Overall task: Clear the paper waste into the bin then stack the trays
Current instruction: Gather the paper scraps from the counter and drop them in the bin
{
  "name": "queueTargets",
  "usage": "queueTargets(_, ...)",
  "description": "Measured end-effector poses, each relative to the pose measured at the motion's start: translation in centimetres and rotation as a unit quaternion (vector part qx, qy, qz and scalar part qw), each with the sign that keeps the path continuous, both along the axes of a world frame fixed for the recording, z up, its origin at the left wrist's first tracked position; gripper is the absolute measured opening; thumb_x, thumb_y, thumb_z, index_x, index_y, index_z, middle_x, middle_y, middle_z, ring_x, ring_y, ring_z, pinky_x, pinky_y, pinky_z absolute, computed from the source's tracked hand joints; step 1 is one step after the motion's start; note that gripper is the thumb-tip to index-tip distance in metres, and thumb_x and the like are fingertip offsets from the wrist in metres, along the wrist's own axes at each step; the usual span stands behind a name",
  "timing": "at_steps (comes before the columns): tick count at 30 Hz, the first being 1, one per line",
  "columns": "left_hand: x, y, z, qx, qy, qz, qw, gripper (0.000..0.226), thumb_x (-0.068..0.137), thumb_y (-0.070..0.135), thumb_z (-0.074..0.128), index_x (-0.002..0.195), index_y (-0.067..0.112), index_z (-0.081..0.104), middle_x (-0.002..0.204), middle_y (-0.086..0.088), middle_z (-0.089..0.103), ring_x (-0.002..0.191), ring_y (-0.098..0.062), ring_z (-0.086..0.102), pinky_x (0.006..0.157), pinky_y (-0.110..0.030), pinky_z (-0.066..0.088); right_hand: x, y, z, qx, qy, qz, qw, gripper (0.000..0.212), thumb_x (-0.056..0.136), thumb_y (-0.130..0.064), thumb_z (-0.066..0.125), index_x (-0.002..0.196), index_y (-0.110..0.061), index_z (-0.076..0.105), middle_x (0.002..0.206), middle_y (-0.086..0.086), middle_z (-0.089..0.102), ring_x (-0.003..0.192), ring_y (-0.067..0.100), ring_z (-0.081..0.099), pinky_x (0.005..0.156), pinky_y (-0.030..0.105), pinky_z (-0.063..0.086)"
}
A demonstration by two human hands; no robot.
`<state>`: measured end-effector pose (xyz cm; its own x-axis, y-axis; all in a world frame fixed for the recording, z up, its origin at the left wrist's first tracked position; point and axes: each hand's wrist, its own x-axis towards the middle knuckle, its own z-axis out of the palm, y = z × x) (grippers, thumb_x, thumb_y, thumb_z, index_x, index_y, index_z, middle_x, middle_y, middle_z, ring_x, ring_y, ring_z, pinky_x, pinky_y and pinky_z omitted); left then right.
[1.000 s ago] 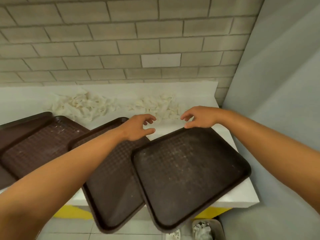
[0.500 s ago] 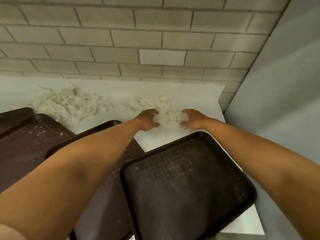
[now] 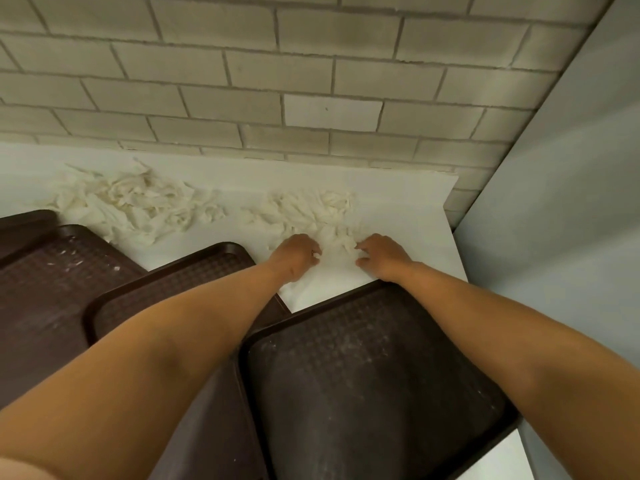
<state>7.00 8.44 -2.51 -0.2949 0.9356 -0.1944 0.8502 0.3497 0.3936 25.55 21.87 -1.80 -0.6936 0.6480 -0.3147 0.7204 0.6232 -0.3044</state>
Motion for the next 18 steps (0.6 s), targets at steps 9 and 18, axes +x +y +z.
queueTargets(9, -1.8, 0.1, 3.2, 0.11, -0.092, 0.063, 0.988, 0.034, 0.093, 0.045, 0.065, 0.113, 0.018, 0.071, 0.116, 0.003, 0.059, 0.102, -0.015, 0.06, 0.092, -0.027, 0.045, 1.1, 1.8, 3.9, -0.044, 0.05, 0.025, 0.997, 0.023, 0.094, -0.017, 0.067, 0.115, -0.02, 0.074, 0.123, -0.003, 0.062, 0.113, 0.017, 0.058, 0.089, 0.023, 0.039)
queueTargets(18, 0.6, 1.1, 4.9, 0.121, -0.278, 0.183, 0.935, 0.04, 0.104, 0.045, 0.036, 0.085, 0.012, 0.048, 0.089, -0.004, 0.057, 0.08, -0.022, 0.06, 0.076, -0.037, 0.05, -2.5, 0.4, 6.2, -0.24, 0.338, -0.149, 0.898, 0.032, 0.085, -0.017, 0.08, 0.115, -0.016, 0.069, 0.119, 0.006, 0.066, 0.105, 0.019, 0.067, 0.081, 0.031, 0.061)
